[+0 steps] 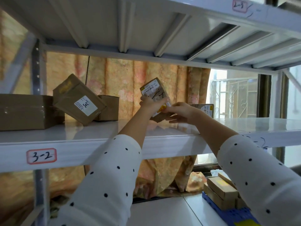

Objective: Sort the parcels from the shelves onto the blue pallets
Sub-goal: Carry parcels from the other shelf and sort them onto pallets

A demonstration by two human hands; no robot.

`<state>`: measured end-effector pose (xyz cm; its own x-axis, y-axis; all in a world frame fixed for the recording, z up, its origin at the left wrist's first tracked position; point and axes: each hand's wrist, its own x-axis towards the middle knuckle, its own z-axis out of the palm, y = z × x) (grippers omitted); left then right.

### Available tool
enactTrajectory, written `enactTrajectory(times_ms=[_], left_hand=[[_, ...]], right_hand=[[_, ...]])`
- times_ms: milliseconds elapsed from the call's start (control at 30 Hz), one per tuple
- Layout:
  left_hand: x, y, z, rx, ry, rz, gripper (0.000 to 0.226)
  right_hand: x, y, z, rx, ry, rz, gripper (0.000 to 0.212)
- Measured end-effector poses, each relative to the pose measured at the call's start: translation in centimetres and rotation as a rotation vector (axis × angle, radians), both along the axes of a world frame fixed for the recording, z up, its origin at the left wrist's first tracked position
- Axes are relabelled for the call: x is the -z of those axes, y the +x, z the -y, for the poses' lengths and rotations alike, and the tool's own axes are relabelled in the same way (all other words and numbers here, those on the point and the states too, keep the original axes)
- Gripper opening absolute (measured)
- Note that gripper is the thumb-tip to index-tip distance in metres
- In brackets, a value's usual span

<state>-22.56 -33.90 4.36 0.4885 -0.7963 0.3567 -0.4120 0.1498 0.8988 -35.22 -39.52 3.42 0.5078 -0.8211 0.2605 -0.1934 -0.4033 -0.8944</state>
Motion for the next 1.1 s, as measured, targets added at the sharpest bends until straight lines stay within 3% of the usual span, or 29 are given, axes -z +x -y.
enactTrajectory(times_ms=[133, 233, 300, 367, 500, 700, 933, 1100], left_hand=[[0.6, -0.3, -0.1, -0.112, -0.019, 0.133, 0.119], [0.9, -0.3, -0.2, -0.171, -0.039, 0.244, 0.117], [0.9, -0.5, -0.5, -0.192, -0.054, 0.312, 0.114], [0.8, -1.2, -0.8, -0.226, -0.080, 0.375, 0.111], [0.2, -5.6, -0.9, -0.259, -0.121, 0.505, 0.115], [1.3, -17.0, -0.8, -0.078, -0.236, 0.662, 0.119], [5.7, -29.2, -2.0, 0.246, -0.258, 0.686, 0.121], [12.4, -37.0, -3.4, 0.445, -0.162, 0.686, 0.118]], right_hand=[[0.4, 0.1, -0.6, -0.083, -0.053, -0.087, 0.031], [0.6, -0.3, -1.1, -0.126, -0.066, -0.130, 0.018], [0.6, -1.0, -1.3, -0.118, -0.087, -0.134, 0.025], [0.7, -2.0, -1.2, 0.014, -0.212, -0.099, 0.044], [0.4, -5.6, -0.6, 0.517, -0.495, 0.081, 0.034], [0.9, -15.7, -1.5, 1.058, -0.614, -0.200, 0.037], [5.6, -29.3, -6.2, 1.347, -0.517, -0.518, 0.035], [12.4, -36.1, -10.4, 1.482, -0.337, -0.661, 0.038]])
